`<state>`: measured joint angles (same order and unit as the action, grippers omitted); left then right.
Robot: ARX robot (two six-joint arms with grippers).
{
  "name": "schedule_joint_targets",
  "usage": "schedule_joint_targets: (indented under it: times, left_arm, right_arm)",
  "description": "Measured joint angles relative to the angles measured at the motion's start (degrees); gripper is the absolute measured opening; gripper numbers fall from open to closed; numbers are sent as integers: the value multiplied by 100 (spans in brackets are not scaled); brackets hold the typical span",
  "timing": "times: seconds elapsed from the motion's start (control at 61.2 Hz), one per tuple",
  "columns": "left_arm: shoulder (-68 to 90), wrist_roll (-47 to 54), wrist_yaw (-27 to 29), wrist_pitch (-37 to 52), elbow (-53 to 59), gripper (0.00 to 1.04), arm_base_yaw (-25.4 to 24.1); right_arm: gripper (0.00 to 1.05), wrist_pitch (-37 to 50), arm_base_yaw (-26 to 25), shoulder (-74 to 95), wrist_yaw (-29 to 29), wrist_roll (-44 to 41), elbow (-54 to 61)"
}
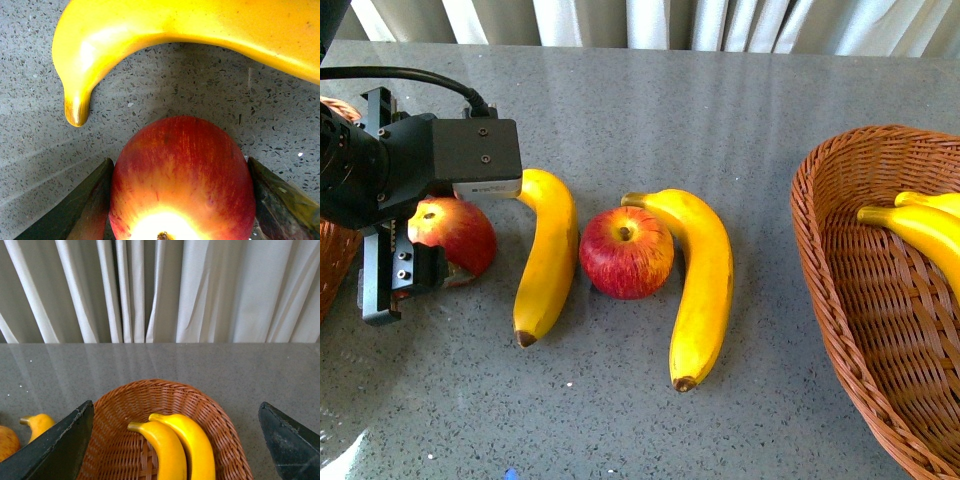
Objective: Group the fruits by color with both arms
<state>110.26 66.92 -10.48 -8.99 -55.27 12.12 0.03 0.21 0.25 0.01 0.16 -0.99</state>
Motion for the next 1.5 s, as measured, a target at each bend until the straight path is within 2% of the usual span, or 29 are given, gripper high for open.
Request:
schedule_joint_targets:
  times: [0.245, 0.571, 0.8, 1.078, 1.306, 1.339, 1.42, 1.502]
  left_arm:
    - [-245, 116, 39, -125, 72, 67, 33]
    - [-1497, 212, -26, -564, 7, 67, -52]
    - [-1759, 415, 164, -667, -107, 67, -721]
    - [-1335, 256, 621, -81, -136, 67, -1558]
    - [-1099, 140, 710, 77, -52, 67, -1711]
    - [-1099, 109, 706, 98, -33, 68, -1711]
    - [-1099, 101, 680, 133, 0, 85, -1707]
    - [-1102, 96, 647, 162, 2, 97, -1703]
  right_arm:
    - [96, 0, 0, 0, 0, 0, 0]
    - [96, 0, 0, 0, 0, 0, 0]
    - [96, 0, 0, 0, 0, 0, 0]
    - [96, 2, -2, 0, 0, 0, 0]
    - [96, 0, -2, 0, 0, 0, 0]
    - [96, 0, 0, 0, 0, 0, 0]
    - [96, 0, 0, 0, 0, 0, 0]
    - [96, 0, 0, 0, 0, 0, 0]
